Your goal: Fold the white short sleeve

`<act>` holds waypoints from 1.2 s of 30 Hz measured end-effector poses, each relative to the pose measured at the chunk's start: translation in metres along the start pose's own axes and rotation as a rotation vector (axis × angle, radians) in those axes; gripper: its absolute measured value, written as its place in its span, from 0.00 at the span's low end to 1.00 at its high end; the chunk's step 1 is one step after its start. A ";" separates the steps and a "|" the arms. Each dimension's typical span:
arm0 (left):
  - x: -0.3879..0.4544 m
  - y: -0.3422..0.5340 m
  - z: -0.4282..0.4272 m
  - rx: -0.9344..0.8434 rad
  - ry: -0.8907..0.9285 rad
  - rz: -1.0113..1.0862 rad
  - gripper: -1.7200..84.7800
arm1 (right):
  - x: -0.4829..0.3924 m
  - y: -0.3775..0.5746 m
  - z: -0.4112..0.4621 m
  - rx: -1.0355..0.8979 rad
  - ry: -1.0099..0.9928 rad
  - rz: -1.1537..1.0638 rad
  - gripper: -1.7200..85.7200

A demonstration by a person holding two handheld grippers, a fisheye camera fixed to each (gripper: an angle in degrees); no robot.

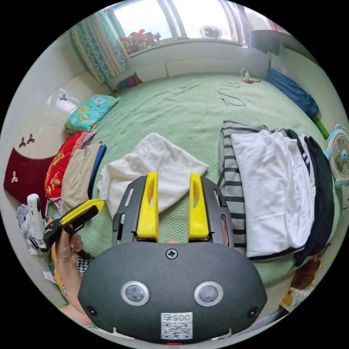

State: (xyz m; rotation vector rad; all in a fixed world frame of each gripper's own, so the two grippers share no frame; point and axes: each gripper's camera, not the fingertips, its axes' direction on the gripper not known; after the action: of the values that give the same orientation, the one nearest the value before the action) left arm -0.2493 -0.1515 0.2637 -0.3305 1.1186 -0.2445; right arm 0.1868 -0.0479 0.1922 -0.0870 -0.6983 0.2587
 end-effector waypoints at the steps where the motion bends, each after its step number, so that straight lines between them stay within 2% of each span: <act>1: -0.001 -0.003 0.006 -0.011 -0.003 0.008 0.12 | 0.001 -0.006 0.002 -0.001 0.001 0.000 0.15; 4: 0.003 -0.014 0.024 -0.053 -0.057 0.045 0.13 | -0.005 -0.033 0.028 -0.040 0.093 0.005 0.16; 8: 0.009 -0.026 0.052 -0.128 -0.142 0.077 0.11 | -0.024 -0.055 0.091 -0.222 0.200 -0.029 0.13; 10: 0.012 -0.026 0.054 -0.129 -0.163 0.100 0.11 | -0.034 -0.064 0.093 -0.209 0.203 -0.065 0.11; 12: 0.015 -0.024 0.053 -0.127 -0.164 0.114 0.09 | -0.041 -0.077 0.091 -0.165 0.219 -0.049 0.03; 17: 0.048 -0.008 0.063 -0.230 0.003 0.213 0.04 | -0.040 -0.099 0.094 -0.043 0.265 0.068 0.01; 21: 0.085 0.008 0.048 -0.182 -0.136 0.340 0.03 | -0.058 -0.115 0.097 -0.006 0.408 0.040 0.02; 23: 0.095 0.018 0.026 -0.081 -0.180 0.360 0.03 | -0.063 -0.122 0.090 0.021 0.490 0.062 0.02; 25: 0.090 0.021 0.009 0.004 -0.198 0.318 0.02 | -0.066 -0.129 0.082 -0.038 0.458 0.072 0.02; 27: 0.077 0.017 -0.004 0.086 -0.255 0.248 0.02 | -0.077 -0.130 0.077 -0.207 0.223 -0.028 0.02; 28: 0.064 0.012 -0.009 0.117 -0.299 0.194 0.03 | -0.081 -0.128 0.078 -0.242 0.173 -0.059 0.02; 30: 0.043 0.002 -0.008 0.112 -0.312 0.138 0.03 | -0.101 -0.112 0.087 -0.384 0.106 -0.220 0.01; 33: 0.008 -0.018 0.006 0.053 -0.205 0.070 0.03 | -0.127 -0.100 0.100 -0.482 0.155 -0.440 0.01; 36: -0.013 -0.031 0.018 0.033 -0.161 -0.019 0.03 | -0.144 -0.108 0.105 -0.492 0.038 -0.478 0.01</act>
State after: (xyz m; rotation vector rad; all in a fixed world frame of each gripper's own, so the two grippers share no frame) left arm -0.2394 -0.1733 0.2937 -0.3256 0.9526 -0.2483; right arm 0.0353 -0.1912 0.1999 -0.3867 -0.7116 -0.3765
